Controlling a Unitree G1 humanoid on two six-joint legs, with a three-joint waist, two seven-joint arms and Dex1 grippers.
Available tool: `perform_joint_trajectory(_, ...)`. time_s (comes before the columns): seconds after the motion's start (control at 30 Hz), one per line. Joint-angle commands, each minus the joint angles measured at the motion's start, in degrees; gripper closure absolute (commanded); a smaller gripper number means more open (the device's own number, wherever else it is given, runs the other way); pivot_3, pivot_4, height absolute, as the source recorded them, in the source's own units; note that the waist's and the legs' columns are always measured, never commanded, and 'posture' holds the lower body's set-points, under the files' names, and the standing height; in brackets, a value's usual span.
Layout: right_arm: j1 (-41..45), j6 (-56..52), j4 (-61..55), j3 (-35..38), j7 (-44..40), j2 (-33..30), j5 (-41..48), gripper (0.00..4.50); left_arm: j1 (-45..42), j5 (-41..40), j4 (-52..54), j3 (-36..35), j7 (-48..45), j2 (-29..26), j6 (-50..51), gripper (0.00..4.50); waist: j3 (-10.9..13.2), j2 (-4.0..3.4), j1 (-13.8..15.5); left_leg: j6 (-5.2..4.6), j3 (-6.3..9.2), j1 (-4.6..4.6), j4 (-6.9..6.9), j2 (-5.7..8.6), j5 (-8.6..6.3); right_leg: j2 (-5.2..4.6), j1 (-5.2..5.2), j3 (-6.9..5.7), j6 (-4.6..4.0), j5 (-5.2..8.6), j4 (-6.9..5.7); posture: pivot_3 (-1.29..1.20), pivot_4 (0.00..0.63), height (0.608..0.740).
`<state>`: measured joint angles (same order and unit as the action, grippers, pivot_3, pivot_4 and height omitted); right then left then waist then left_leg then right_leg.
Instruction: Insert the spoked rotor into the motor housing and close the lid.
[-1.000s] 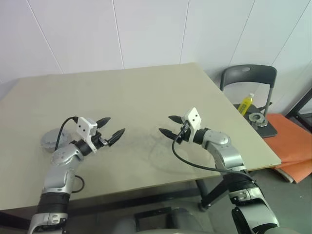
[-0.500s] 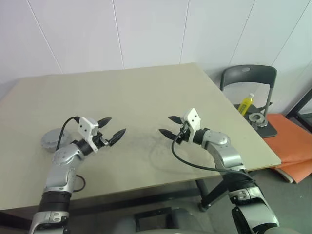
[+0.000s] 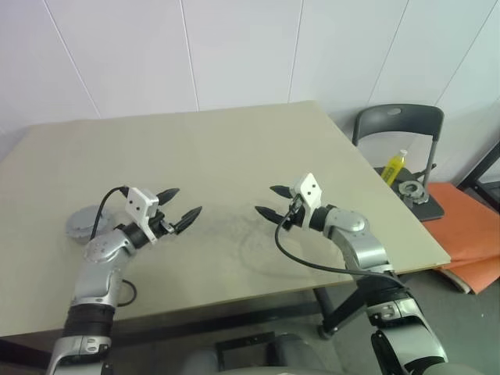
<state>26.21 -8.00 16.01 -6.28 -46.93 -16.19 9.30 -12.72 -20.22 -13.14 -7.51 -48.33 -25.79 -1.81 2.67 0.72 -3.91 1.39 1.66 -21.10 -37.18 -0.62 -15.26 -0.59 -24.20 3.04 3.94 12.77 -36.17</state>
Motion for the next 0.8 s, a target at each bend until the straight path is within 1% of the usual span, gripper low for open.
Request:
perform_joint_trajectory(0.03,1.7,1.3,-1.2,0.4,-0.2,-0.4,0.4,0.60,-1.6,0.3,0.6,0.0,-0.2,-0.1,-1.4,0.08,0.0,0.00,0.0,0.00,0.00,0.01,0.00,0.00,0.00,0.00,0.01,0.00,0.00,0.00,0.00,0.00,0.000,0.740)
perform_joint_trajectory(0.5,0.8,1.1,-2.0,0.3,0.5,-0.6,0.2,0.60,-1.8,1.0,0.2,0.3,-0.7,0.2,-1.6,0.08,0.0,0.00,0.0,0.00,0.00,0.16,0.00,0.00,0.00,0.00,0.16,0.00,0.00,0.00,-0.02,0.00,0.000,0.740)
perform_joint_trajectory(0.6,0.5,1.1,-2.3,0.6,0.9,-0.8,0.3,0.60,-2.5,1.2,-0.2,0.6,-0.9,0.4,-1.5,0.08,0.0,0.00,0.0,0.00,-0.01,0.35,0.02,0.00,0.00,0.00,0.33,0.00,-0.01,0.01,-0.01,0.00,0.000,0.740)
perform_joint_trajectory(0.67,-0.2,0.6,-3.3,0.8,1.3,-1.0,0.4,0.60,-3.0,1.3,-0.4,1.0,-1.4,0.6,-1.4,0.08,0.0,0.00,0.0,0.00,0.00,0.71,0.07,0.00,-0.01,0.00,0.66,0.00,-0.01,0.04,0.06,0.00,0.000,0.740)
perform_joint_trajectory(0.8,-1.8,-0.8,-6.0,2.2,2.8,-1.9,1.1,0.60,-5.1,1.4,-2.4,2.0,-2.3,1.1,-1.6,0.08,0.0,0.00,0.0,0.01,0.00,0.82,0.02,0.00,-0.01,-0.01,0.79,-0.01,0.00,0.05,0.07,0.00,0.000,0.740)
